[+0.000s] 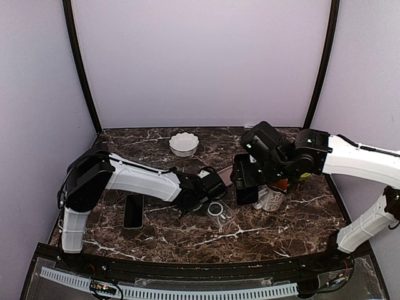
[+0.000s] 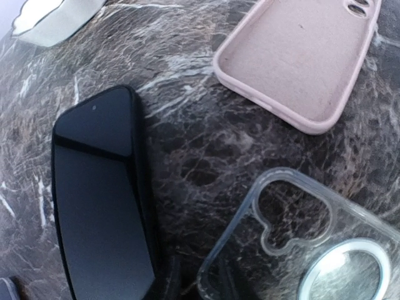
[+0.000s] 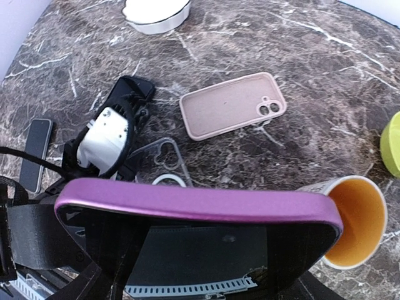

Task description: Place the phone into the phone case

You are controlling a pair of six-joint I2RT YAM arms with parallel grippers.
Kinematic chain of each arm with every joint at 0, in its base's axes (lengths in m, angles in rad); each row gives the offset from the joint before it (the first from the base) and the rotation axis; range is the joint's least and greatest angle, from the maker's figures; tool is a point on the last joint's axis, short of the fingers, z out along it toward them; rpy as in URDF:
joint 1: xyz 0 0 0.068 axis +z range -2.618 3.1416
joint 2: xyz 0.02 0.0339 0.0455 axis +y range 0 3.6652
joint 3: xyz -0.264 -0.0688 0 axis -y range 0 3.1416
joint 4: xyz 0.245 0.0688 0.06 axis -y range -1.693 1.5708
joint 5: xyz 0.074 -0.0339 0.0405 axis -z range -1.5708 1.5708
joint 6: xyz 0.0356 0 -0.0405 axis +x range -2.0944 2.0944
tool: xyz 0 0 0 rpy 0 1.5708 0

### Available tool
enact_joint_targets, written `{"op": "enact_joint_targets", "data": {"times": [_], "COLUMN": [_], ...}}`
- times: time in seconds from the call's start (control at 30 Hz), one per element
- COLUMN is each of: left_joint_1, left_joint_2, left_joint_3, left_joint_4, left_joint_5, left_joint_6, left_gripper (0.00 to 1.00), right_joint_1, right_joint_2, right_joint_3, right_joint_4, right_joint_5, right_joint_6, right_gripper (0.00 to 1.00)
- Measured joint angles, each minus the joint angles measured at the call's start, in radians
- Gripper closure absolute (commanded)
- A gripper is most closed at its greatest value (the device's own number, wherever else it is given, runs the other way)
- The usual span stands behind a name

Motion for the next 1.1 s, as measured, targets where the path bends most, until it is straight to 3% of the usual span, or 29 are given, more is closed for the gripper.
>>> {"op": "enact_joint_targets", "data": {"times": [0.13, 0.3, 0.47, 0.7, 1.1], "left_joint_1": [-0.001, 0.018, 0.125, 0.257, 0.296], "left_joint_2": [-0.039, -0.167, -0.342, -0.500, -0.541], "left_joint_3": [-0.053, -0.156, -0.214, -0.363, -0.559], "left_joint_4": [0.037, 0.073, 0.137, 0.216, 0.328], "left_joint_5": [0.001, 0.040, 0.159, 0.229, 0.243], "left_joint_6": [-0.002, 0.066, 0.146, 0.203, 0.183], "left_gripper": [0.46, 0.37, 0.30, 0.09, 0.05], "right_joint_1": [0.000, 0.000, -0.011, -0.048, -0.100], "right_joint_2": [0.018, 0.064, 0.153, 0.379, 0.573], "right_joint_3": [-0.022, -0.022, 0.018, 0.176, 0.237], "right_joint_4": [0.051, 0.081, 0.088, 0.111, 0.124], "right_joint_5": [-0.063, -0.111, -0.187, -0.257, -0.309], "right_joint_6": [-0.054, -0.143, -0.272, -0.444, -0.591], "right_gripper": [1.00, 1.00, 1.00, 1.00, 1.00]}}
